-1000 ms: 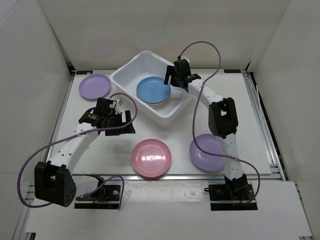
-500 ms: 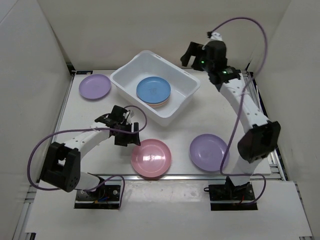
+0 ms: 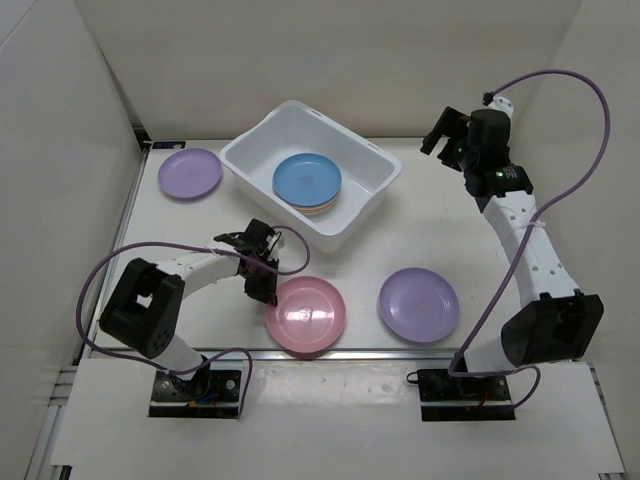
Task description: Place the plates into the plastic bin on the countertop
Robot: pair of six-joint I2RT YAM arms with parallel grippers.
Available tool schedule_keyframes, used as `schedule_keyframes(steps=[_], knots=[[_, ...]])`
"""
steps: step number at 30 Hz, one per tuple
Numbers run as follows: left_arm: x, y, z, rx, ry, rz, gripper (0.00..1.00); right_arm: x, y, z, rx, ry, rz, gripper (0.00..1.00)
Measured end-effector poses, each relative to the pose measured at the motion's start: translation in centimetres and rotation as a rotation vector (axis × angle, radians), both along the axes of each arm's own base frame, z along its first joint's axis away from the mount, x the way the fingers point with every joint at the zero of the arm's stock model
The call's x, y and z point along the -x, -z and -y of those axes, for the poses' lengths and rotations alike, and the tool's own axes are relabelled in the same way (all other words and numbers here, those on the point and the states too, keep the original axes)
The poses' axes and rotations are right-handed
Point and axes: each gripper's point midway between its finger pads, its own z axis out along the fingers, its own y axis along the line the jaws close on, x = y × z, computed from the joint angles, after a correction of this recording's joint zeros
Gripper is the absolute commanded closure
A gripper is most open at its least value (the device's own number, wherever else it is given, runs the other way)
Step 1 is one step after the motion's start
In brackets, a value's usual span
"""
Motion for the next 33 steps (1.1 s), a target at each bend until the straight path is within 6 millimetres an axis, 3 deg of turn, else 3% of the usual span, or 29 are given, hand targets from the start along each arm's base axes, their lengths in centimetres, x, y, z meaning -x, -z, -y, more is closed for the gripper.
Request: schedule_keyframes(steps=[6,11,15,21,25,27,30,33], knots=[[-0.4,-2.4,0.5,0.0,0.032,0.021,0.9,1.5,-1.1,3.5,0.0,0.111,0.027,0.01],[-1.7,-6.8,-1.2,-0.083,0.058,0.129,0.9,2.0,-0.2,5.7,-0.004,0.177,0.002,0.01],[-2.4,-11.6,-1.0,-0.039,0.131,0.241,0.9,2.6,2.6,8.1,-0.014,0.231,-0.083,0.01],[-3.3,-20.3,0.2,0.076,0.228,0.45,0.9,2.3,4.5,10.4,-0.063,0.252,-0.135,0.01],[-6.6,-26.8,1.7,0.136,0.213,0.648,0.9,2.6,5.5,10.3,-0.065,0.222,-0.16,0.01],[-8.9,-28.9,2.3,0.145,0.175,0.74,0.9,2.8,6.3,10.1,-0.061,0.206,-0.179,0.01],[-13.4,-29.9,2.8,0.117,0.097,0.816,0.9,3.3,7.4,10.2,-0.052,0.197,-0.21,0.01],[-20.4,-29.3,3.3,0.088,0.011,0.835,0.9,4.1,9.0,10.1,-0.051,0.193,-0.249,0.01]])
